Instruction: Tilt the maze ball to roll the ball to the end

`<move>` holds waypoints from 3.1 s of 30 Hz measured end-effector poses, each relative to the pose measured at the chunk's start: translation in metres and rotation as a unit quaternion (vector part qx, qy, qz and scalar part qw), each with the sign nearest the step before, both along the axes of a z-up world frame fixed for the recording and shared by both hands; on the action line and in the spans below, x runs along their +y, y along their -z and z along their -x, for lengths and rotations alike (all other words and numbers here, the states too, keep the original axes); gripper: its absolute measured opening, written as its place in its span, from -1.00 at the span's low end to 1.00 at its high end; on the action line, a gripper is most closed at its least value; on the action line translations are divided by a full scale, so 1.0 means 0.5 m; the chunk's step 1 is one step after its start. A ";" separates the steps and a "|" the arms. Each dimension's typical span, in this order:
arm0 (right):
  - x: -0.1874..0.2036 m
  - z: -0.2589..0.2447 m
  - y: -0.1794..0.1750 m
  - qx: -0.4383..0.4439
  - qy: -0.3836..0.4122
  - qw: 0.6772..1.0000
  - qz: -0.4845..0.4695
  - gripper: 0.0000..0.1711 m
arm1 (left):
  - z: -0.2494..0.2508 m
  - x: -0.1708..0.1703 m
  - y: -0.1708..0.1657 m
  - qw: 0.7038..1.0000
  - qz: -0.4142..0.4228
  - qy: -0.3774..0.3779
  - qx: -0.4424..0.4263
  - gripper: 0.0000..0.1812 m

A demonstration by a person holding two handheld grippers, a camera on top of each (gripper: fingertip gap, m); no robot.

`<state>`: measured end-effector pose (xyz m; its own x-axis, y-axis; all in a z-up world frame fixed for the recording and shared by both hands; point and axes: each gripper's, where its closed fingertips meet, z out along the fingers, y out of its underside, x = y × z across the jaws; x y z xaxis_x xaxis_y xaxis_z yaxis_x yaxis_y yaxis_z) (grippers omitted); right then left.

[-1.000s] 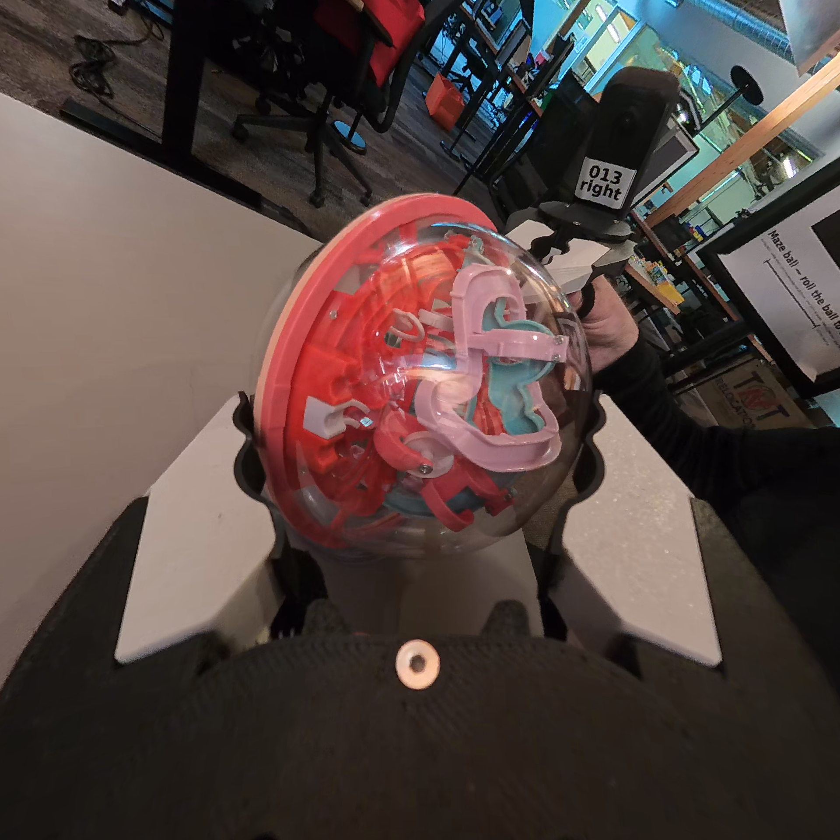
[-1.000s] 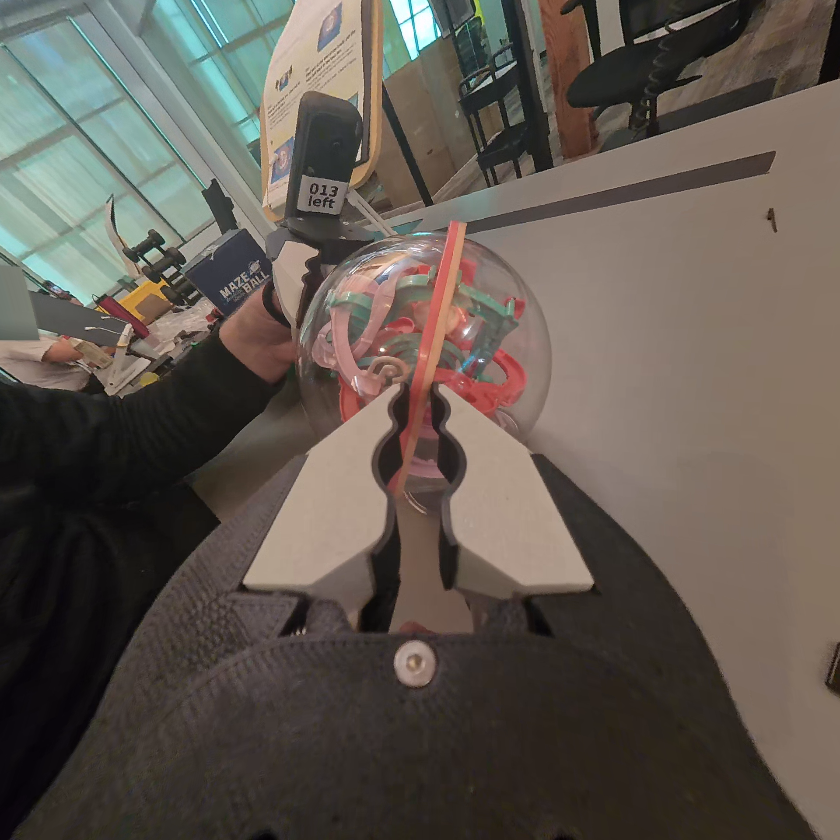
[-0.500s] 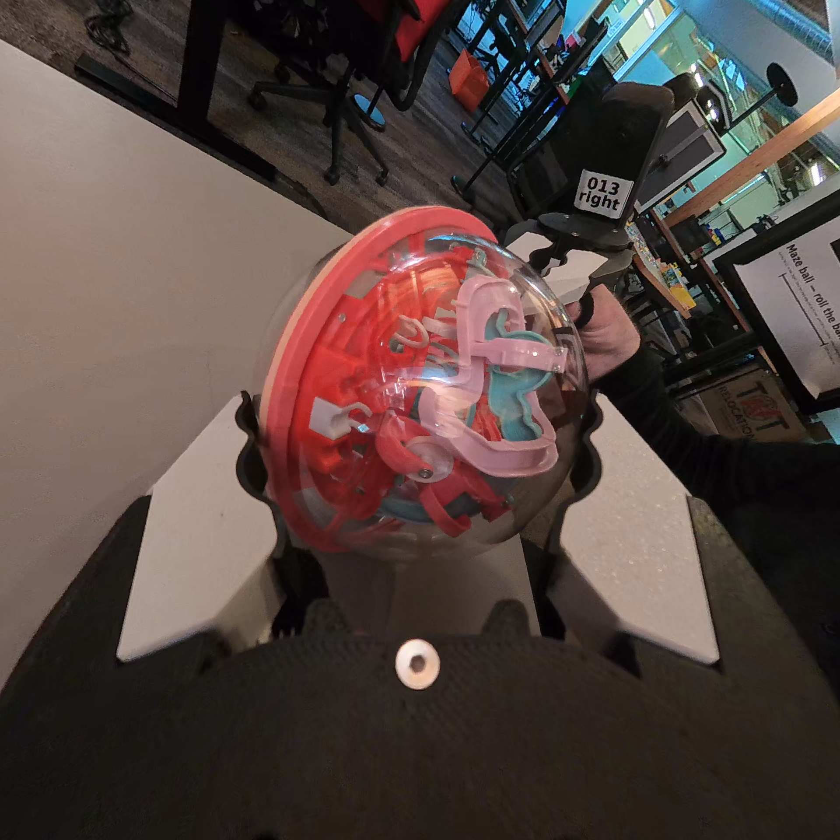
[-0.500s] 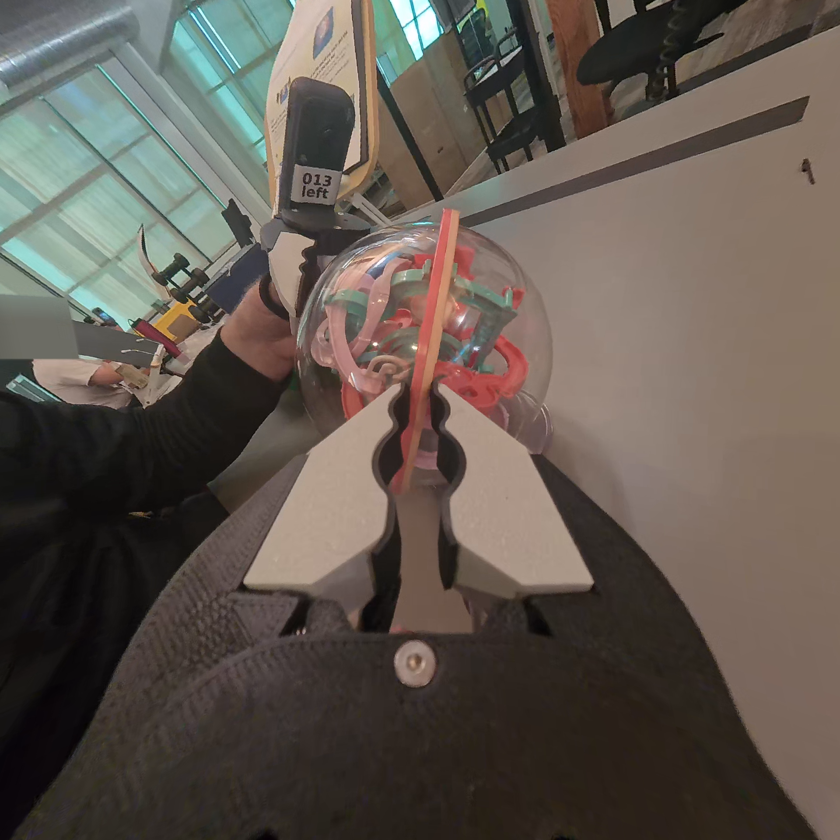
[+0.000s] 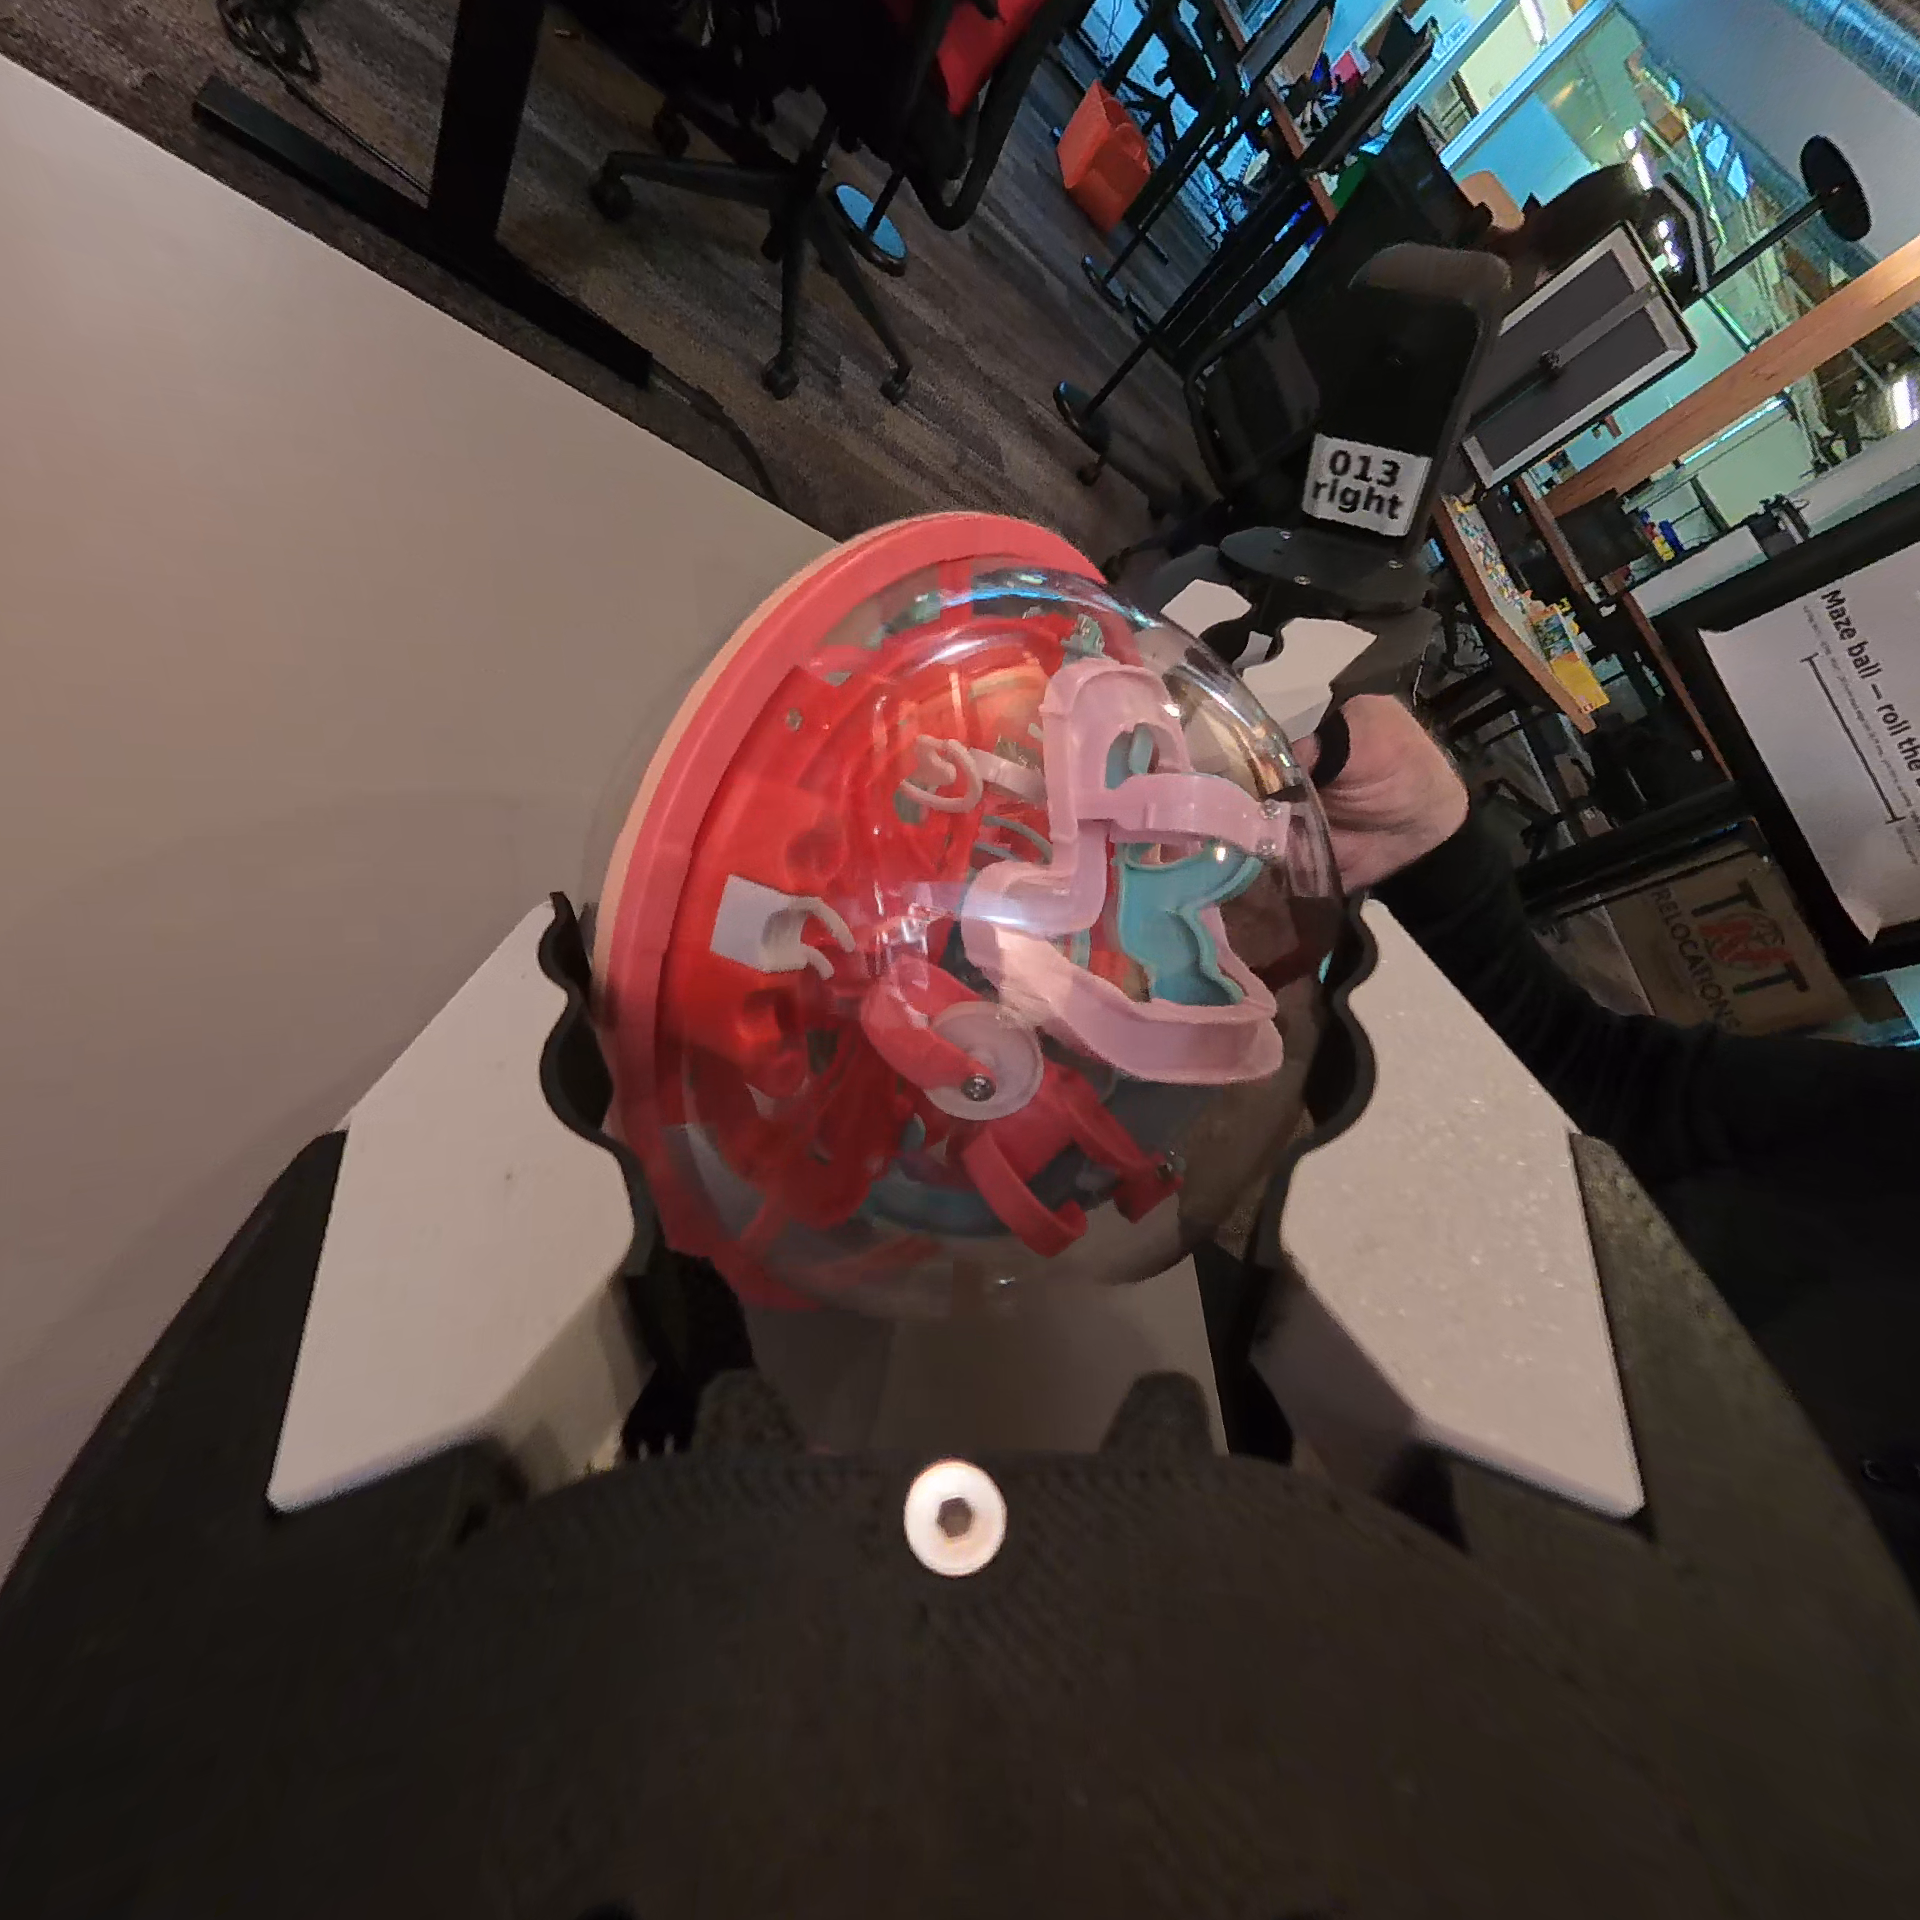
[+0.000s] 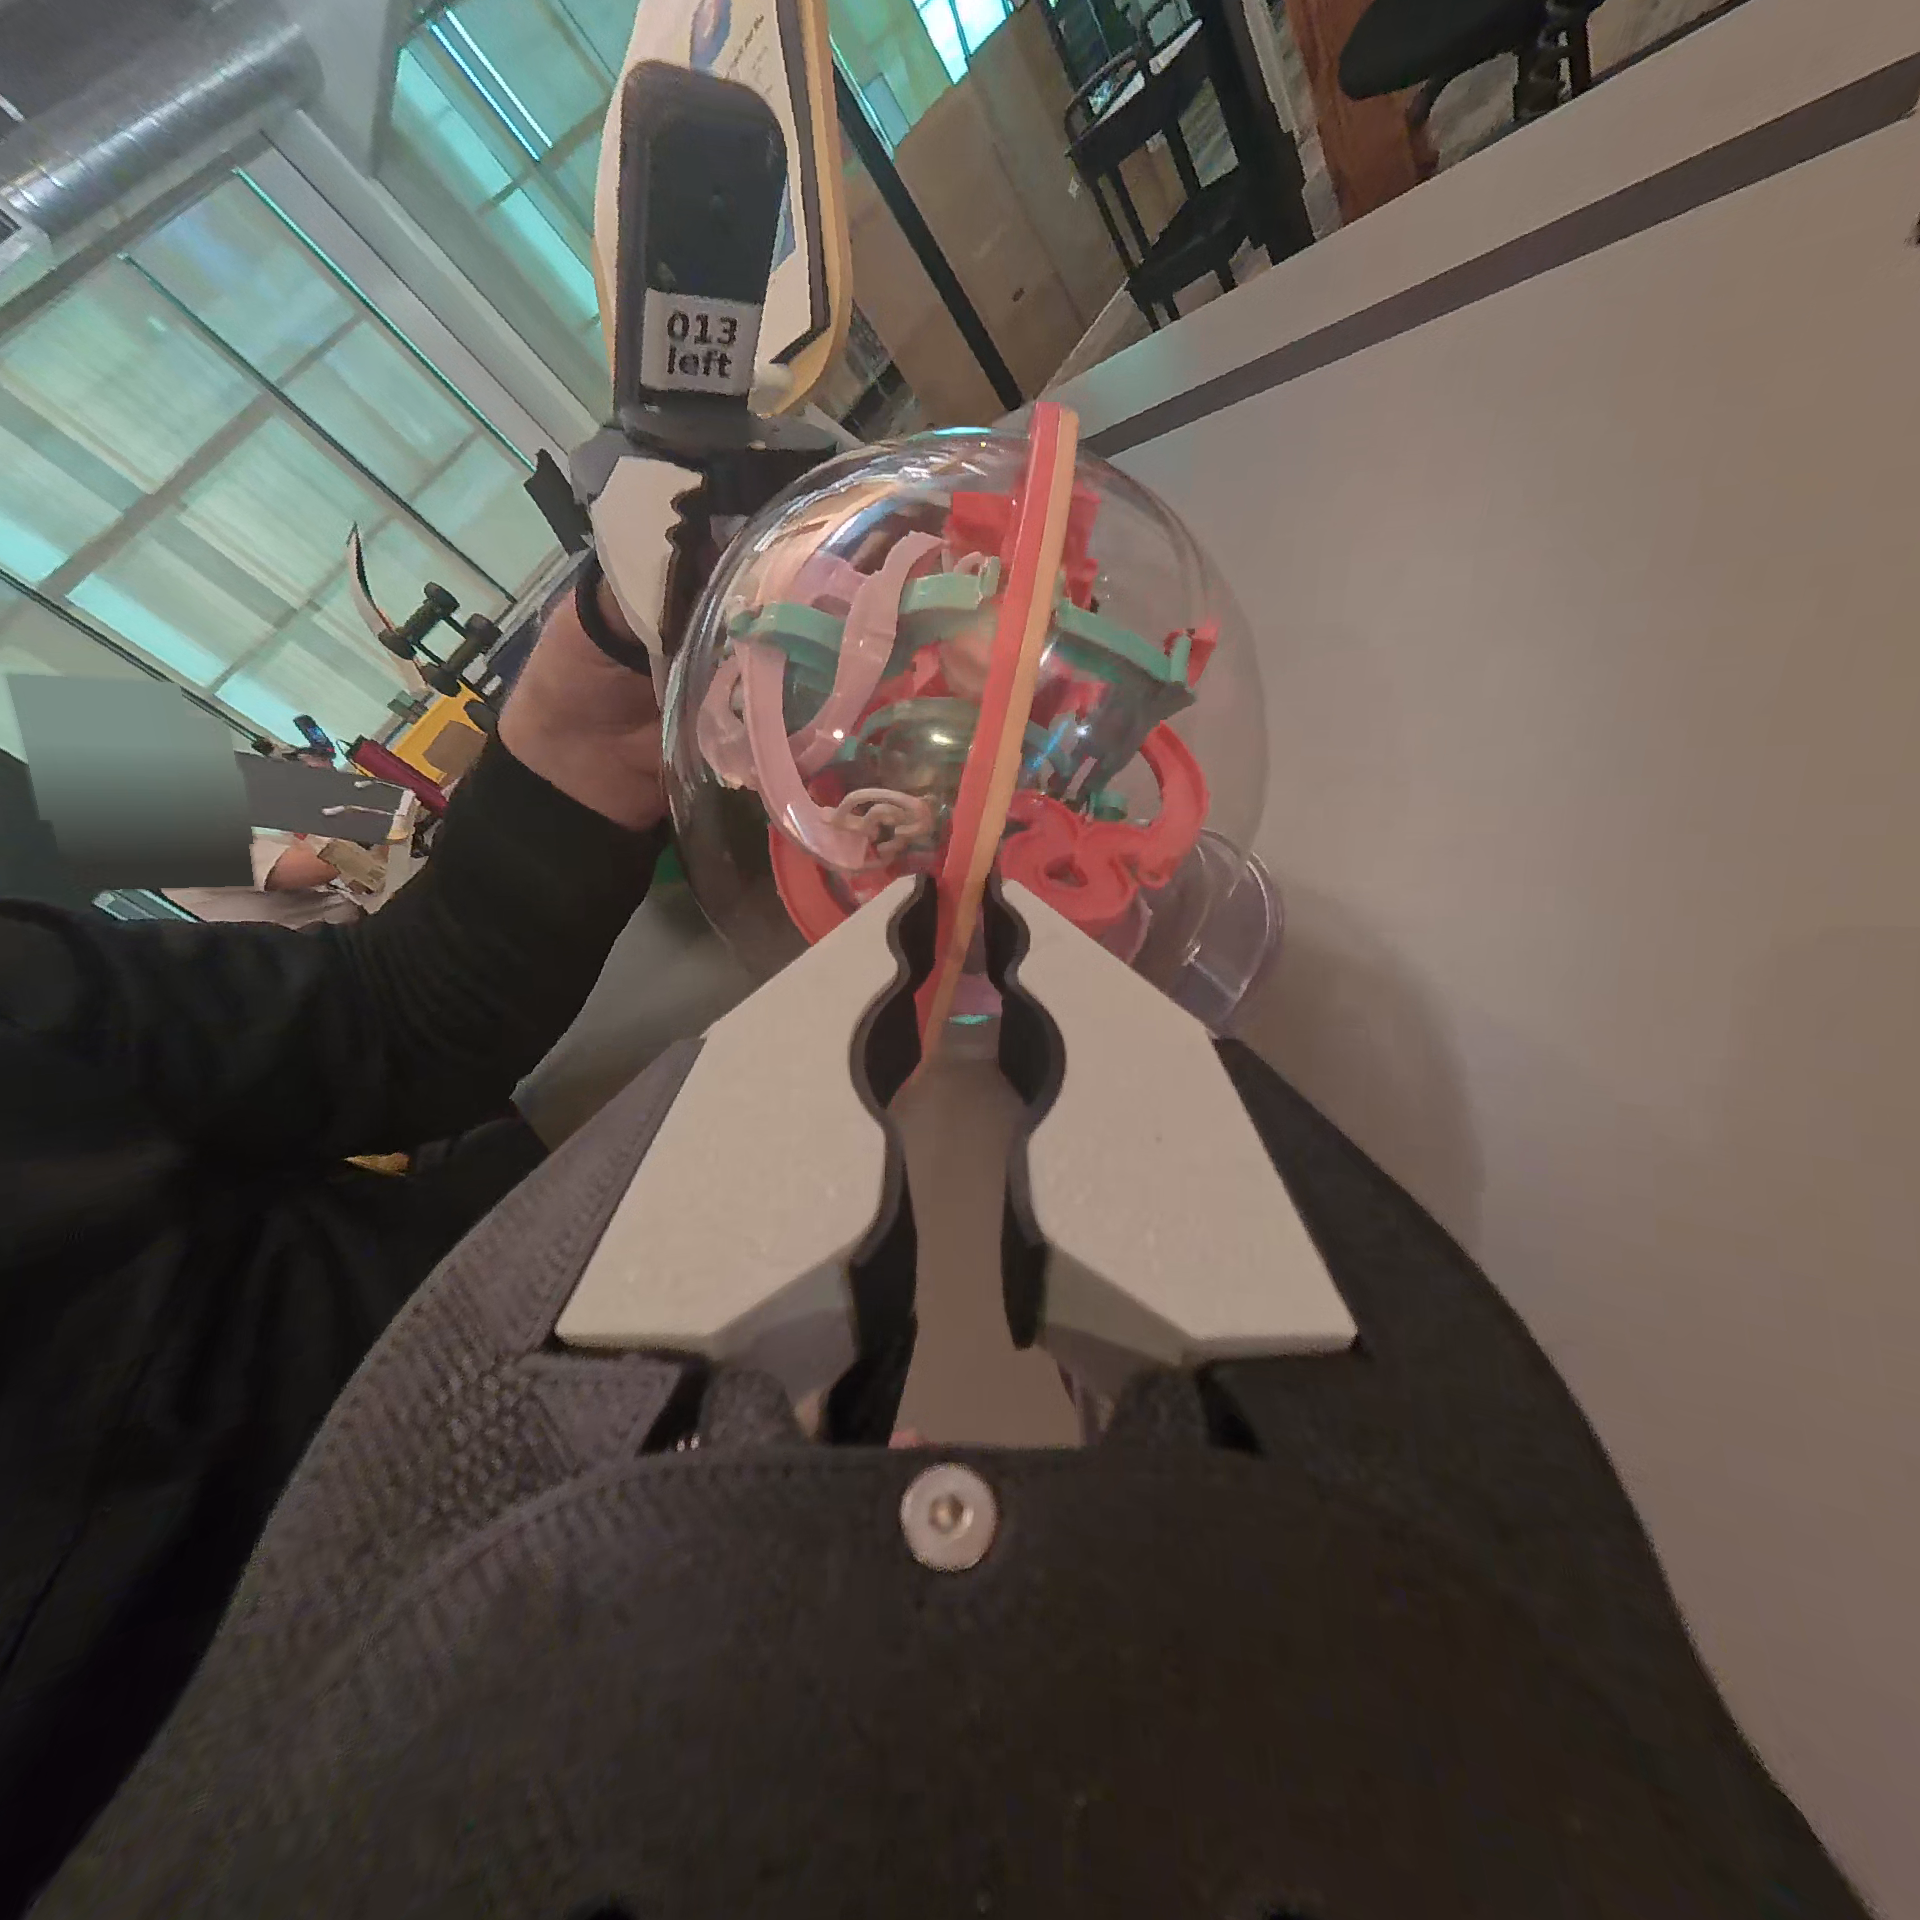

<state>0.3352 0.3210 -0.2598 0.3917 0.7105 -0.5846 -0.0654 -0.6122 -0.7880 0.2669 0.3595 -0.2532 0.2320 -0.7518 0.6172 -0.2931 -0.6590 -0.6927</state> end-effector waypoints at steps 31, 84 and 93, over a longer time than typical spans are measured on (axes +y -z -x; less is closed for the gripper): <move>0.043 0.004 -0.009 -0.058 -0.003 0.998 -0.019 -0.50 | 0.001 0.021 -0.014 1.000 -0.014 -0.002 -0.006 0.50; 0.025 0.024 0.062 -0.032 0.027 0.999 0.011 -0.92 | 0.005 0.025 0.003 0.998 0.030 -0.026 0.051 0.55; 0.022 0.027 0.066 -0.028 0.025 0.999 0.015 -0.92 | 0.002 0.028 0.004 0.997 0.037 -0.019 0.060 0.55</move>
<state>0.3218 0.3320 -0.2928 0.4595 0.6716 -0.5813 -0.0528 -0.6326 -0.7727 0.2659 0.3738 -0.2552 0.3354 -0.6946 0.6365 -0.3444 -0.7192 -0.6034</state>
